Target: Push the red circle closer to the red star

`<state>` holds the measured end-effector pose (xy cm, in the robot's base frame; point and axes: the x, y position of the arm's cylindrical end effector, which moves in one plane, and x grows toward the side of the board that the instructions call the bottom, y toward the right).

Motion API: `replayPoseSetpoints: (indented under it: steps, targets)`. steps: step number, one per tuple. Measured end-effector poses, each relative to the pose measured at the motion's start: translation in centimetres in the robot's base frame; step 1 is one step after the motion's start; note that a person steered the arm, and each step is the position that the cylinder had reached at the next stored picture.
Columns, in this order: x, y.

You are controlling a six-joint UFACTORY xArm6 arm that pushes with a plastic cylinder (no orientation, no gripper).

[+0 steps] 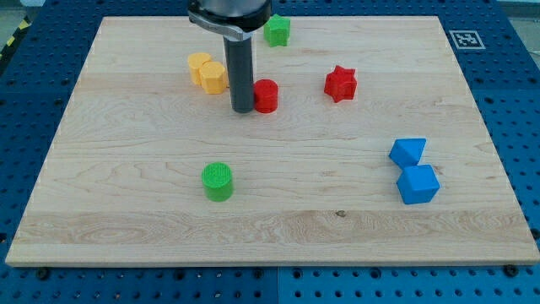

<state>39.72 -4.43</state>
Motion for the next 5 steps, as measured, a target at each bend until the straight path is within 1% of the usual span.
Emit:
replayPoseSetpoints:
  steps: [1, 3, 5]
  targets:
    - [-0.6, 0.1]
    - [-0.6, 3.9]
    - [-0.5, 5.7]
